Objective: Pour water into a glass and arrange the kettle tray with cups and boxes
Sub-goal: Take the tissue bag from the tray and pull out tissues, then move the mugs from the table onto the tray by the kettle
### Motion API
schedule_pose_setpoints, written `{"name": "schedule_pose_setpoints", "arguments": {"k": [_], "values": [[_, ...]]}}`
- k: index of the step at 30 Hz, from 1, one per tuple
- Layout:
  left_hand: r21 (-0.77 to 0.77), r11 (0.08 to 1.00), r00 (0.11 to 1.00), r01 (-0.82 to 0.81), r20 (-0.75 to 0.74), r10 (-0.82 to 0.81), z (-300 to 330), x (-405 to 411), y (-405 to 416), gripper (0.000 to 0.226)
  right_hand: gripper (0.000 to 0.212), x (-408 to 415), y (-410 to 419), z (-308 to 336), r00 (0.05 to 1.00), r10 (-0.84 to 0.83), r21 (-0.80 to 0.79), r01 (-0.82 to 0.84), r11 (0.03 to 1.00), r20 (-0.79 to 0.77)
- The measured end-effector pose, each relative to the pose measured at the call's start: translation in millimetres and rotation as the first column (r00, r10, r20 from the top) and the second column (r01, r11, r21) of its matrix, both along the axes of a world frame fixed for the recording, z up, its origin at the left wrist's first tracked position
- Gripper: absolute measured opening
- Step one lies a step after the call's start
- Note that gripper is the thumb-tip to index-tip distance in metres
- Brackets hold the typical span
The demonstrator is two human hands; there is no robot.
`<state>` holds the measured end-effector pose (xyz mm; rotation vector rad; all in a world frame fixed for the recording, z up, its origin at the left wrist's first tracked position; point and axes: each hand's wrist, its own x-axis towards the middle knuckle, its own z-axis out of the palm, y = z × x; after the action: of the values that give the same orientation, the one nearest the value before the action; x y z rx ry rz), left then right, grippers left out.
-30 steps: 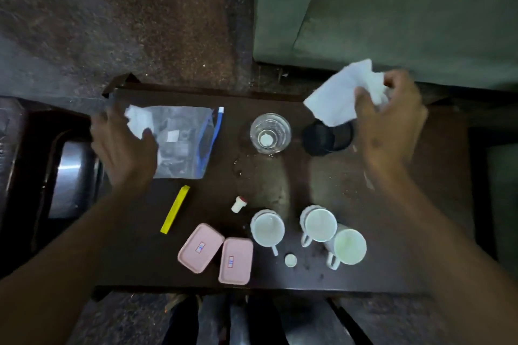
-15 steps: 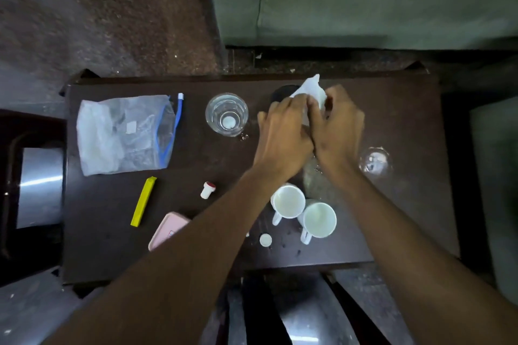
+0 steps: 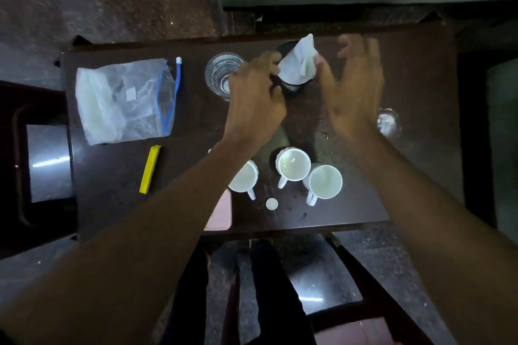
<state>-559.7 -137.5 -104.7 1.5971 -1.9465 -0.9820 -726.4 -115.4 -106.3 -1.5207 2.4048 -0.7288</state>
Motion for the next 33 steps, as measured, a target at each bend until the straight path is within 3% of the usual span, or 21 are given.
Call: {"name": "schedule_pose_setpoints", "arguments": {"k": [2, 7, 12, 17, 21, 25, 33], "values": [[-0.029, 0.998, 0.998, -0.052, -0.046, 0.05, -3, 24, 14, 0.05, 0.037, -4, 24, 4, 1.0, -0.024, -0.038, 0.024, 0.999, -0.001], [0.055, 0.994, 0.995, -0.09, 0.036, 0.088, -17, 92, 64, 0.058, 0.029, 14, 95, 1, 0.998, 0.067, 0.047, -0.068, 0.997, 0.016], [0.172, 0.979, 0.963, 0.108, 0.228, -0.146, -36, 128, 108, 0.08, 0.055, 63, 141, -15, 0.946, 0.32, 0.197, -0.323, 0.926, 0.046], [0.214, 0.953, 0.928, 0.215, 0.258, -0.267, -49, 131, 124, 0.09, 0.083, 101, 144, -33, 0.835, 0.551, 0.413, -0.497, 0.763, -0.014], [0.204, 0.947, 0.907, 0.249, 0.295, -0.302, -56, 118, 123, 0.086, 0.085, 106, 134, -40, 0.819, 0.573, 0.476, -0.486, 0.733, -0.045], [0.202, 0.952, 0.895, 0.232, 0.34, -0.29, -62, 109, 121, 0.075, 0.085, 93, 131, -42, 0.844, 0.525, 0.453, -0.429, 0.782, -0.107], [0.186, 0.956, 0.891, 0.228, 0.356, -0.281, -66, 106, 121, 0.067, 0.085, 61, 142, -36, 0.892, 0.452, 0.416, -0.404, 0.814, -0.018]]}}
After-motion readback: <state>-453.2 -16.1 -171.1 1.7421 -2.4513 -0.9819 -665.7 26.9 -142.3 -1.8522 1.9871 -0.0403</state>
